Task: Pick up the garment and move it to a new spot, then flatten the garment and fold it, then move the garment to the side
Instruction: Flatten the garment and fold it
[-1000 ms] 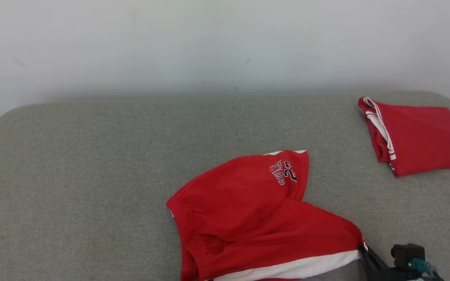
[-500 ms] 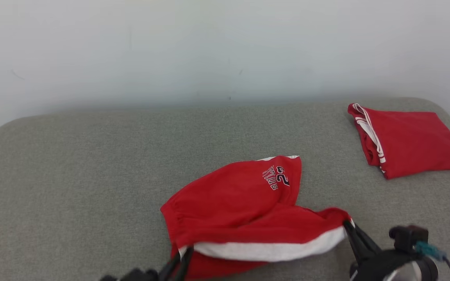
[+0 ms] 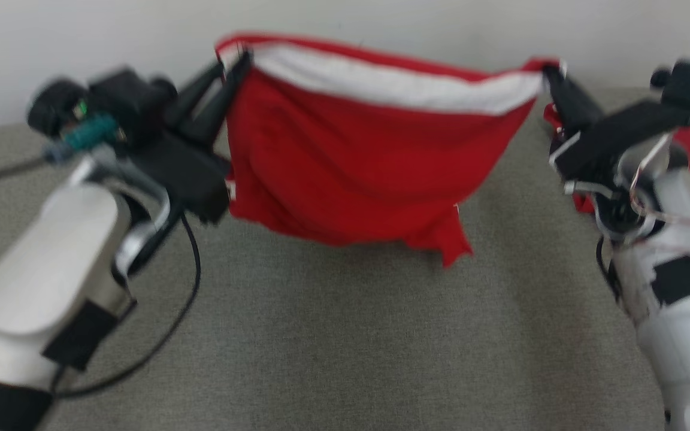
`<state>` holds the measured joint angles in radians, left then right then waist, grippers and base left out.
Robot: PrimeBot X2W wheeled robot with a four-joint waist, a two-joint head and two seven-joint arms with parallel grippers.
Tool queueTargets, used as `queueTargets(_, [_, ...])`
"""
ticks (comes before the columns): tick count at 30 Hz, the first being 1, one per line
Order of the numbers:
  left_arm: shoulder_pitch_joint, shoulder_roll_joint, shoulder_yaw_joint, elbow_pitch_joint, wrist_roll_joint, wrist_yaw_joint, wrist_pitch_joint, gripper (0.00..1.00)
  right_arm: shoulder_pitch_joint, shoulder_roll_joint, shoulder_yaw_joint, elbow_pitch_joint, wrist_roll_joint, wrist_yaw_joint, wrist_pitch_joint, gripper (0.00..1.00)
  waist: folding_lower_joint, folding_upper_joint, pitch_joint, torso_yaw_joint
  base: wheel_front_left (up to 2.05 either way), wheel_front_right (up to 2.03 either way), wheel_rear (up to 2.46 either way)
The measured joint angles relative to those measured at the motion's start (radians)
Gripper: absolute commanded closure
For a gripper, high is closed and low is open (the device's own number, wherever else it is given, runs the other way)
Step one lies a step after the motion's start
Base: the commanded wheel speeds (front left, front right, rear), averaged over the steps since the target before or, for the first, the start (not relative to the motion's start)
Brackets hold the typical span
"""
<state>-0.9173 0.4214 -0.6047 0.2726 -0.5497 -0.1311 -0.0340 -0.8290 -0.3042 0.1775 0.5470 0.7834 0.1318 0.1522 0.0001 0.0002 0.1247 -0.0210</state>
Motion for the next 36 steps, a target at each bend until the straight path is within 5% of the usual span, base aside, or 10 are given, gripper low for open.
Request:
queueTargets(10, [-0.645, 0.023, -0.059, 0.202, -0.130, 0.000, 0.039, 1.00, -0.639, 0.064, -0.109, 0.221, -0.072, 0.000, 0.096, 1.00, 0.0003, 0.0001, 0.234, -0.020, 0.00, 0.00, 0.00])
queueTargets(20, [-0.981, 0.004, -0.192, 0.398, -0.193, 0.000, -0.073, 1.00, -0.988, 0.110, -0.177, 0.427, -0.180, 0.000, 0.027, 1.00, 0.0003, 0.0002, 0.427, -0.043, 0.00, 0.00, 0.00])
queueTargets(27, [-0.994, 0.004, -0.260, 0.454, -0.309, 0.000, -0.157, 1.00, -1.026, 0.114, -0.186, 0.497, -0.187, 0.000, 0.016, 1.00, 0.0002, 0.0002, 0.500, -0.045, 0.00, 0.00, 0.00])
queueTargets(36, [-0.717, 0.027, -0.350, 0.354, -0.392, 0.000, -0.223, 1.00, -0.737, 0.061, -0.105, 0.390, -0.098, 0.000, 0.055, 1.00, -0.0001, 0.0001, 0.465, -0.034, 0.00, 0.00, 0.00])
